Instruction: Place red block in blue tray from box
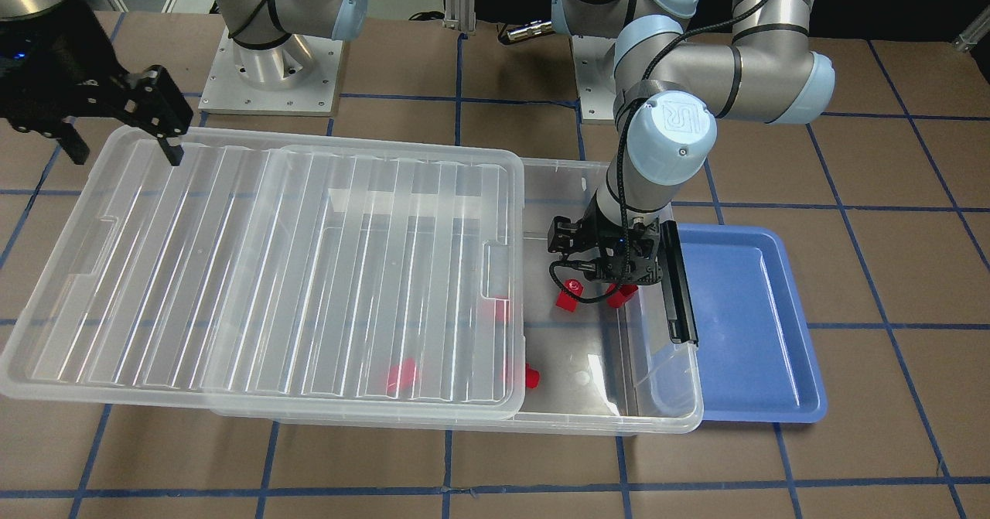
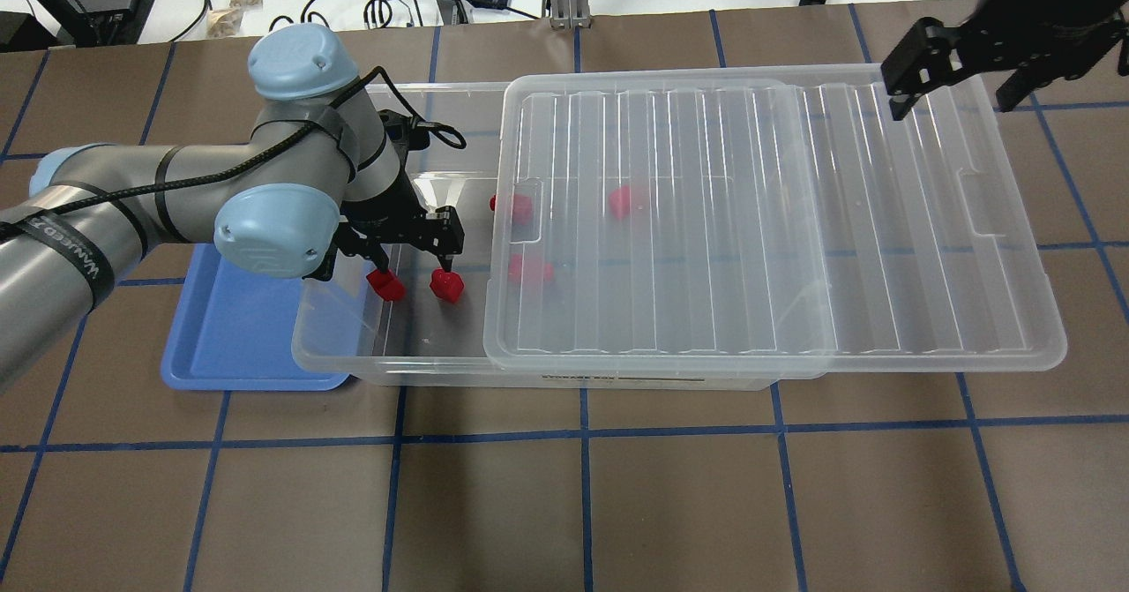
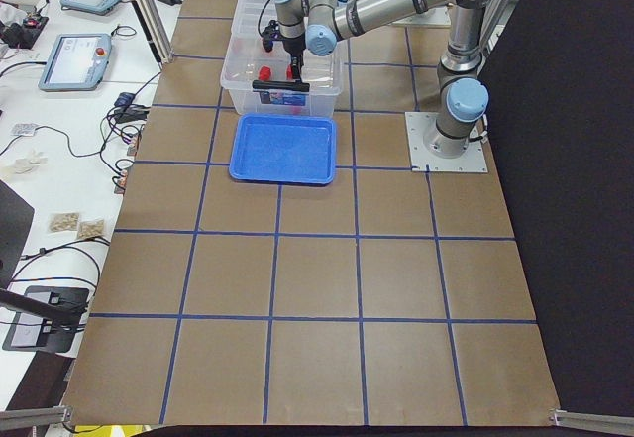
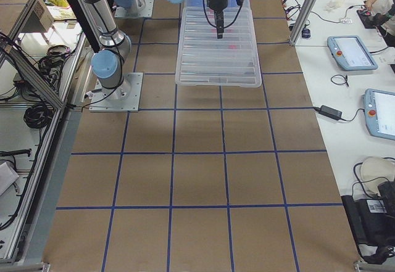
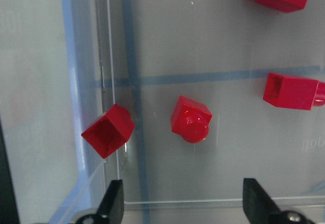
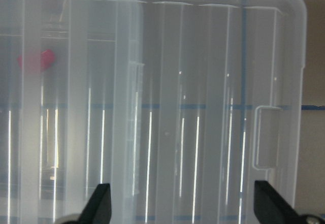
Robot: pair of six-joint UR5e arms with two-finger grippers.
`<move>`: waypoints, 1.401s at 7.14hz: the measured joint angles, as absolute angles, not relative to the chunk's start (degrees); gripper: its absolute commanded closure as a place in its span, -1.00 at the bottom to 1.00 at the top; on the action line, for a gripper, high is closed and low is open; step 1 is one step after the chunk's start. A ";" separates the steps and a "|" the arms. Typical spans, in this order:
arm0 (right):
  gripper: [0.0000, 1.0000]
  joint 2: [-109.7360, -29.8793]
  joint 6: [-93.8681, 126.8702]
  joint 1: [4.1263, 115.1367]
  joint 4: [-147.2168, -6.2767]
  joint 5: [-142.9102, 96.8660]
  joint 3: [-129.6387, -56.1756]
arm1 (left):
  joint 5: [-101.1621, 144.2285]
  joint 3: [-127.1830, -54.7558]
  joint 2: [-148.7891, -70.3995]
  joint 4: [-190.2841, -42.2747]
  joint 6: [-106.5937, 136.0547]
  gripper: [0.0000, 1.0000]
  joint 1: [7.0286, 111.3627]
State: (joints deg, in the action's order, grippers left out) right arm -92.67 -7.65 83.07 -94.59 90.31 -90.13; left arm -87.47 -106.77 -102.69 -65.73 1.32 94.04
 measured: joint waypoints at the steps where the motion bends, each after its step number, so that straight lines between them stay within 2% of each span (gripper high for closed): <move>1: -1.00 -92.47 -3.22 86.46 -94.88 90.43 -90.17 | -87.23 -107.78 -103.09 -64.21 1.32 -0.57 94.04; 10: -1.00 -92.11 0.88 89.91 -95.10 89.76 -90.67 | -87.18 -108.63 -108.27 -60.71 1.25 -0.53 94.09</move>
